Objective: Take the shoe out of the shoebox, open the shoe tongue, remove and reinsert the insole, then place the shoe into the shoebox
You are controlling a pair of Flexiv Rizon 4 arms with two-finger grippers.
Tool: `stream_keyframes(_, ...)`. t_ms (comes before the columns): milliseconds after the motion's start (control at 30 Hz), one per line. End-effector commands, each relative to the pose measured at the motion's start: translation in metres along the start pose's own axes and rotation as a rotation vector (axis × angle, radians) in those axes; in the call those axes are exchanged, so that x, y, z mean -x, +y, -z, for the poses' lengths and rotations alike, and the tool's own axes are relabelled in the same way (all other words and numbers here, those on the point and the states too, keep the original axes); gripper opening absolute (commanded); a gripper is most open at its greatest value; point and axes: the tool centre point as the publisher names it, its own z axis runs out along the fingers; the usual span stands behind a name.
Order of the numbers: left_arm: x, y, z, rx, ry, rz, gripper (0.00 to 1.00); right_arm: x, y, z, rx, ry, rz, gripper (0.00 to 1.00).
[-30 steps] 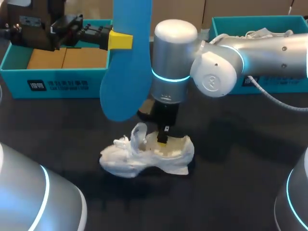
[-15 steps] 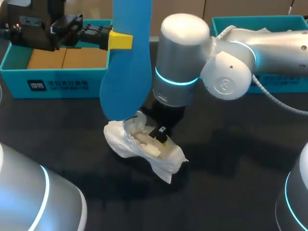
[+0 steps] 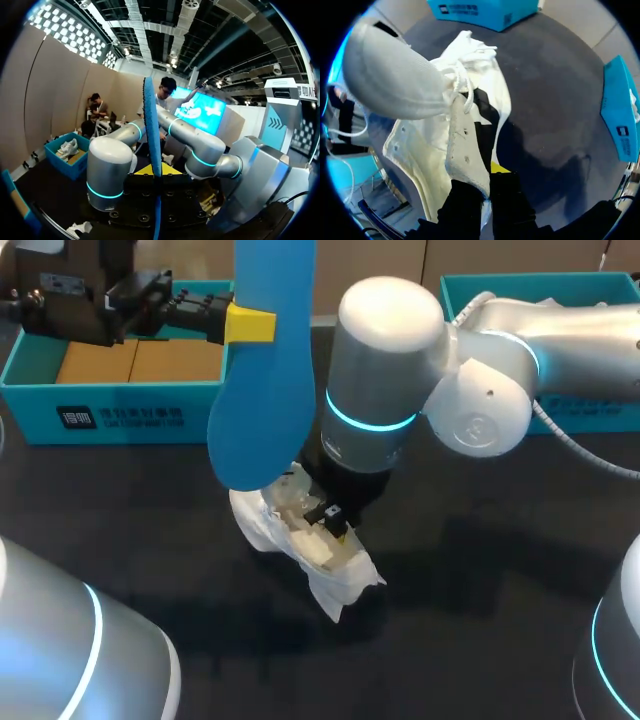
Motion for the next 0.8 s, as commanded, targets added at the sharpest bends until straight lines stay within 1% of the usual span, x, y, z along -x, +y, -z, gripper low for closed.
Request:
stream_keyframes(33,0.0012,-0.0012,-0.001,0.004,0.001,0.0,0.0,-0.0114,-0.011,-0.0085,0.094,-0.027,-0.243,0.0)
stream_keyframes(67,0.0012,-0.0012,-0.001,0.004,0.001,0.0,0.0,-0.015,-0.0133,-0.0089,0.129,-0.016,-0.286,0.0)
stream_keyframes(100,0.0012,-0.0012,-0.001,0.004,0.001,0.0,0.0,-0.0178,-0.0152,-0.0086,0.12,-0.037,-0.342,0.0)
stream_keyframes(133,0.0012,-0.0012,-0.001,0.004,0.001,0.0,0.0,-0.0207,-0.0172,-0.0087,0.136,-0.039,-0.388,0.0)
stream_keyframes(767,0.0012,-0.0012,-0.001,0.004,0.001,0.0,0.0,-0.0207,-0.0172,-0.0087,0.136,-0.039,-0.388,0.0)
stream_keyframes(800,0.0012,-0.0012,-0.001,0.004,0.001,0.0,0.0,-0.0178,-0.0174,-0.0104,0.136,-0.035,-0.405,0.0)
